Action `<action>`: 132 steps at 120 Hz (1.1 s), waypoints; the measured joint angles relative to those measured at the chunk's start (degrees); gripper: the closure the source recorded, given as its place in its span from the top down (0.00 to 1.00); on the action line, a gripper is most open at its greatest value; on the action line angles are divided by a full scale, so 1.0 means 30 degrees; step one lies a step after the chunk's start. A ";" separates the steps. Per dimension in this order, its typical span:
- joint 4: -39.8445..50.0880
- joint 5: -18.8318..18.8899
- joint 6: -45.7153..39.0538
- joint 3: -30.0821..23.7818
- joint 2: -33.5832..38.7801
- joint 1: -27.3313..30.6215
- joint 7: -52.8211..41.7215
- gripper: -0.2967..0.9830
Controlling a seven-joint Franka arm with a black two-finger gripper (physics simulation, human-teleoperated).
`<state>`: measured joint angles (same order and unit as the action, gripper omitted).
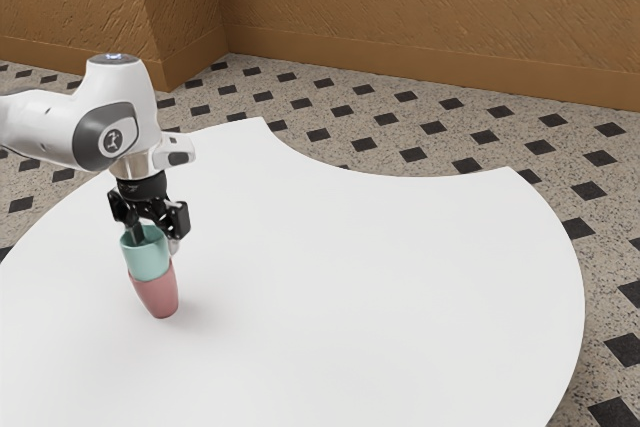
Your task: Place the right cup onto the left cup
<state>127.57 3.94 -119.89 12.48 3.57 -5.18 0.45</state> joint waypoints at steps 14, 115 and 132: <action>0.0106 0.0002 0.0112 -0.0008 0.0735 -0.0042 -0.0036 0.70; -1.1685 -0.0908 0.7054 -0.2451 -0.1979 -0.1173 -0.0457 0.77; -1.1805 -0.0958 0.7515 -0.2469 -0.1978 -0.1356 -0.0511 0.77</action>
<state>92.16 1.07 -97.34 5.07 -2.36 -9.25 -1.09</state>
